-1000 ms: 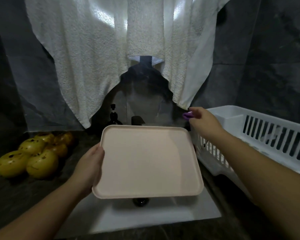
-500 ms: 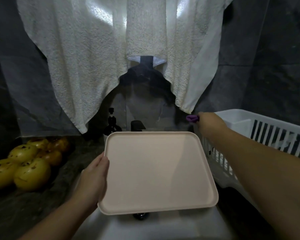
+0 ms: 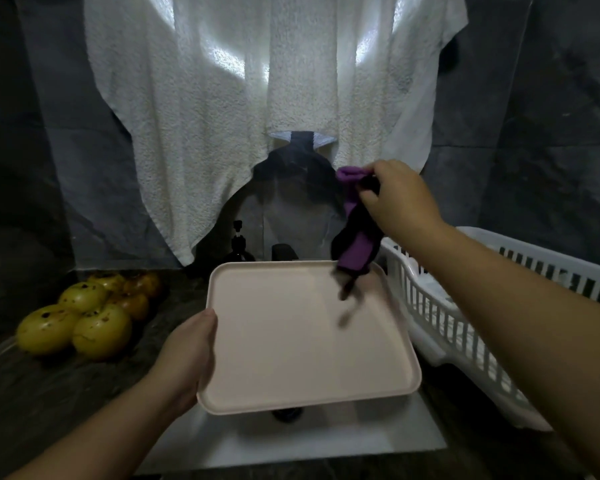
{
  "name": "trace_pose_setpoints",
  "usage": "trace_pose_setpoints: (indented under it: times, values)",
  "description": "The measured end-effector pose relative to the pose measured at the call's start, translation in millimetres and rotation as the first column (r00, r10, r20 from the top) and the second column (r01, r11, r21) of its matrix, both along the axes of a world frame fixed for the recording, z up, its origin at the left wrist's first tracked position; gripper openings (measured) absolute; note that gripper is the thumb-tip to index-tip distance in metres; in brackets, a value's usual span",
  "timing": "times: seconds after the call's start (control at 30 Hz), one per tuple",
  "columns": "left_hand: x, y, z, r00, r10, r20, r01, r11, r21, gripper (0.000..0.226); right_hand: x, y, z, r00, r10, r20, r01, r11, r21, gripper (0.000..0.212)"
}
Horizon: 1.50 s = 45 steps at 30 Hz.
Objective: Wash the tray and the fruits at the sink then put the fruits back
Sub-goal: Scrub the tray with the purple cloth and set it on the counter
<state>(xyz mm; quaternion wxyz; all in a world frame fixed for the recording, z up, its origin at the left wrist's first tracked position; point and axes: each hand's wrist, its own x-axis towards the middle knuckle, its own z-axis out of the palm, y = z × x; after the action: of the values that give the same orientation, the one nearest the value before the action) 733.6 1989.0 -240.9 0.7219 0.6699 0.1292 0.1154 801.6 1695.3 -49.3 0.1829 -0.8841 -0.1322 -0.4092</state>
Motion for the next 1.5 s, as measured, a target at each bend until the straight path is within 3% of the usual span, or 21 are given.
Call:
trace_pose_setpoints:
  times: [0.2,0.4,0.53,0.67,0.8,0.87,0.97,1.1,1.27,1.4,1.5]
  values:
    - [-32.1,15.0,1.3,0.999,0.048,-0.019,-0.047,0.998,0.037,0.032,-46.5,66.5,-73.3,0.966,0.209,-0.154,-0.202,0.977,0.061,0.025]
    - [-59.1,40.7,2.8,0.988,0.154,-0.030,-0.151,0.986,0.076,0.036,-64.3,87.1,-80.7,0.959,0.221,-0.177,-0.172,0.951,0.257,0.013]
    - [-66.5,54.1,3.0,0.975,0.221,-0.028,-0.219,0.974,0.062,0.039,-72.4,109.0,-79.7,0.961,0.192,-0.201,-0.136,0.956,0.261,0.022]
    - [-67.8,57.6,-3.2,0.981,0.191,-0.011,-0.191,0.981,0.038,0.037,-86.0,143.5,-122.4,0.906,0.228,-0.358,-0.176,0.969,0.171,0.029]
    - [-70.5,65.3,-6.6,0.977,0.215,-0.014,-0.215,0.977,0.000,0.037,-99.6,158.7,-153.4,0.878,0.236,-0.416,-0.343,0.918,-0.201,0.047]
    - [-70.9,71.6,-7.6,0.975,0.222,-0.019,-0.222,0.974,-0.046,0.036,-100.4,151.7,-158.9,0.870,0.278,-0.407,-0.411,0.865,-0.288,0.049]
    - [-72.2,75.0,-9.8,0.980,0.197,-0.003,-0.197,0.978,-0.070,0.035,-96.8,139.8,-166.3,0.908,0.298,-0.294,-0.383,0.876,-0.293,0.038]
    - [-73.4,60.0,-10.9,0.988,0.153,0.034,-0.151,0.987,-0.053,0.035,-87.3,165.3,-164.3,0.939,0.199,-0.280,-0.257,0.948,-0.186,0.046]
    - [-72.4,37.8,-8.3,0.987,0.115,0.112,-0.108,0.992,-0.070,0.036,-99.5,240.3,-155.2,0.910,0.313,-0.272,-0.348,0.933,-0.092,0.049]
    - [-72.6,49.7,-11.3,0.980,0.144,0.137,-0.121,0.979,-0.164,0.034,-106.1,251.1,-161.9,0.871,0.407,-0.273,-0.483,0.810,-0.333,0.050]
    - [-74.5,66.1,-14.1,0.978,0.158,0.133,-0.146,0.984,-0.099,0.037,-99.2,223.1,-161.7,0.907,0.340,-0.250,-0.407,0.861,-0.304,0.054]
